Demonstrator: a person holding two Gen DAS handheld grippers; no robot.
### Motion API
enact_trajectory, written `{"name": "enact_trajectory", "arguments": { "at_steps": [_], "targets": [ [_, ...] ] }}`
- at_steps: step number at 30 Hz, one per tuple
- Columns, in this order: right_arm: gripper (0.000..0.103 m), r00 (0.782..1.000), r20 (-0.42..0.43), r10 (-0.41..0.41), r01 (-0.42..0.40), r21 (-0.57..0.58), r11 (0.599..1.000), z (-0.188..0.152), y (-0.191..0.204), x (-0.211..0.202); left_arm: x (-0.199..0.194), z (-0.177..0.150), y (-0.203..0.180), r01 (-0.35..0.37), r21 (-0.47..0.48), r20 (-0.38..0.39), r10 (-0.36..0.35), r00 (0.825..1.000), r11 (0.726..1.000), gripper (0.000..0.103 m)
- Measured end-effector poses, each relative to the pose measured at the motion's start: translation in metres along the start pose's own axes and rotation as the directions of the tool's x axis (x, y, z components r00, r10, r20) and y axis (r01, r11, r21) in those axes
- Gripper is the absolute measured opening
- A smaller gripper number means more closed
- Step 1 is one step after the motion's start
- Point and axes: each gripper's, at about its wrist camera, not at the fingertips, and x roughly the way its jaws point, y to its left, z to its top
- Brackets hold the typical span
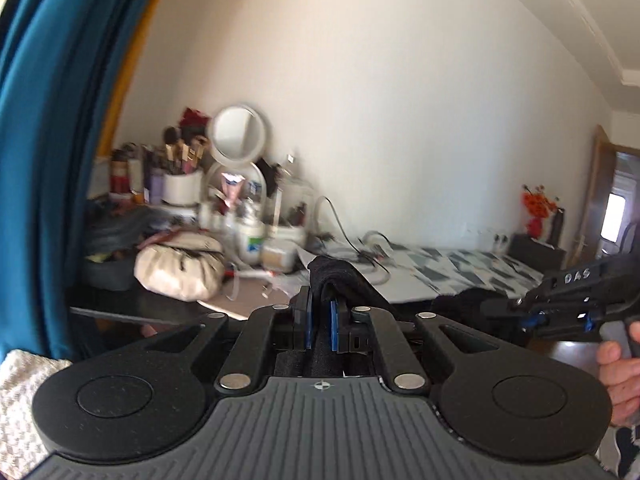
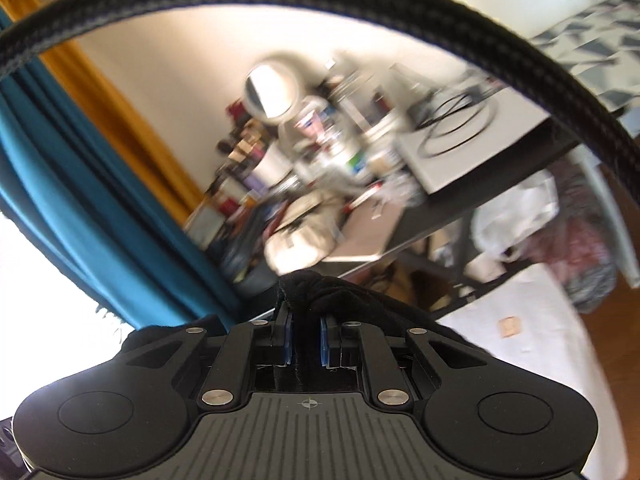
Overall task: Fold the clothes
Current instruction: 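Carry the lifted trousers with both grippers over to the patterned bed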
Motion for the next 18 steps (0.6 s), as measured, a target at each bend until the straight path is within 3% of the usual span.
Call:
{"name": "enact_trajectory", "arguments": {
  "at_steps": [4, 10, 15, 18],
  "targets": [
    [0.011, 0.998, 0.036, -0.055, 0.054, 0.034, 0.998, -0.009, -0.024, -0.041, 0.009, -0.010, -0.042, 0.067, 0.037, -0.058, -0.065, 0.996, 0.997, 0.009],
    [0.011, 0.992, 0.114, -0.053, 0.044, 0.085, 0.995, -0.010, -0.089, -0.107, 0.020, -0.022, -0.133, 0.161, 0.097, -0.084, -0.153, 0.985, 0.982, 0.009],
    [0.011, 0.987, 0.162, -0.026, 0.021, 0.030, 0.999, 0.004, -0.171, -0.196, 0.048, -0.040, -0.254, 0.163, 0.077, -0.091, -0.156, 0.984, 0.984, 0.009],
    [0.011, 0.984, 0.176, -0.038, 0.039, -0.002, 0.999, 0.017, -0.219, -0.261, 0.069, -0.045, -0.329, 0.218, 0.048, -0.105, -0.212, 0.972, 0.975, 0.009]
  ]
}}
